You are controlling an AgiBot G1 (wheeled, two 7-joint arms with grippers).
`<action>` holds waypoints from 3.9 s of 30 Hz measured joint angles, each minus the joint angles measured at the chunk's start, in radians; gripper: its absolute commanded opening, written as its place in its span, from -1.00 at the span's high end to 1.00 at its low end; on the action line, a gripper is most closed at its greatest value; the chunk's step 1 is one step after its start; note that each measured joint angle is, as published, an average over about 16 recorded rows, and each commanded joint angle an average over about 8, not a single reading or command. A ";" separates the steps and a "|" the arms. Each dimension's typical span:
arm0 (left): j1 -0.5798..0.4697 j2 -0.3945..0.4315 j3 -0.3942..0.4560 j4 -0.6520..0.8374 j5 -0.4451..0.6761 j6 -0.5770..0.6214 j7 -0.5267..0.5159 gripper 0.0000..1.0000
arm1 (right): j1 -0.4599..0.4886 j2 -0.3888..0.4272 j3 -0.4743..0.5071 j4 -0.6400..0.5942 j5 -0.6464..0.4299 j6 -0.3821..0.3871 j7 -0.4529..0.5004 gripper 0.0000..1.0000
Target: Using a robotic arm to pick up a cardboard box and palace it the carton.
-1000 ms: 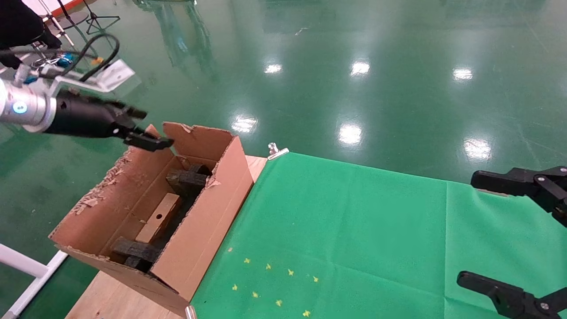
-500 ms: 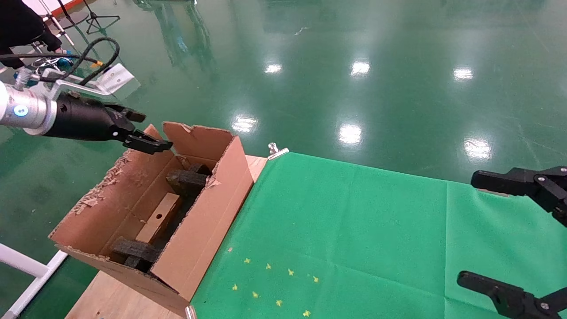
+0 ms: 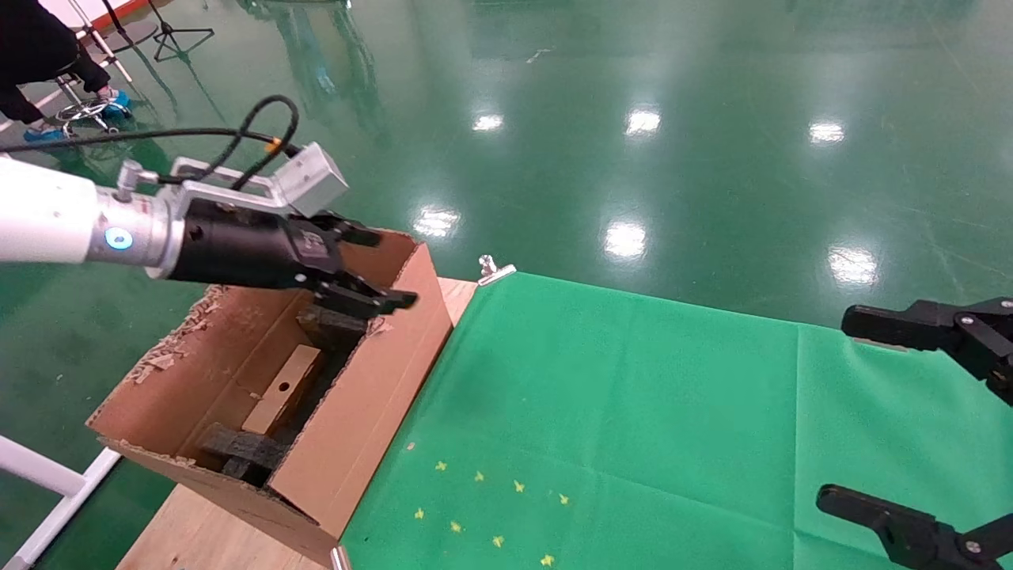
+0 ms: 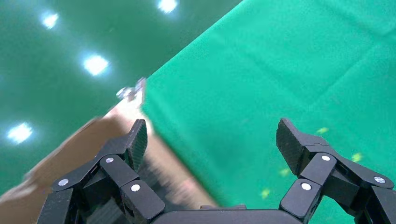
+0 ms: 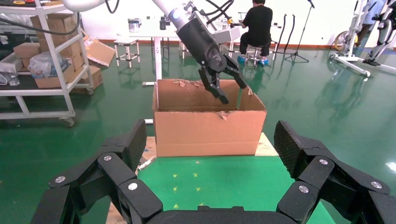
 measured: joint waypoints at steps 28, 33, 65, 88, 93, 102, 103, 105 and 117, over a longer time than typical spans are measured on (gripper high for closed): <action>0.383 0.048 -0.355 -0.197 -0.411 0.134 0.224 -1.00 | 0.000 0.000 0.000 0.000 0.000 0.000 0.000 -1.00; 0.455 0.057 -0.422 -0.234 -0.488 0.160 0.267 -1.00 | 0.000 0.000 0.000 0.000 0.000 0.000 0.000 -1.00; 0.596 0.075 -0.552 -0.306 -0.640 0.209 0.347 -1.00 | 0.000 0.000 0.000 0.000 0.001 0.001 0.000 -1.00; 0.589 0.074 -0.545 -0.302 -0.631 0.206 0.344 -1.00 | 0.000 0.000 0.000 0.000 0.001 0.001 0.000 -1.00; 0.588 0.073 -0.544 -0.302 -0.631 0.206 0.344 -1.00 | 0.000 0.000 0.000 0.000 0.001 0.001 0.000 -1.00; 0.587 0.073 -0.544 -0.301 -0.630 0.205 0.343 -1.00 | 0.000 0.000 0.000 0.000 0.001 0.001 0.000 -1.00; 0.587 0.073 -0.544 -0.301 -0.630 0.205 0.343 -1.00 | 0.000 0.000 0.000 0.000 0.001 0.001 0.000 -1.00; 0.587 0.073 -0.544 -0.301 -0.630 0.205 0.343 -1.00 | 0.000 0.000 0.000 0.000 0.001 0.001 0.000 -1.00; 0.587 0.073 -0.543 -0.301 -0.629 0.205 0.343 -1.00 | 0.000 0.000 0.000 0.000 0.000 0.001 0.000 -1.00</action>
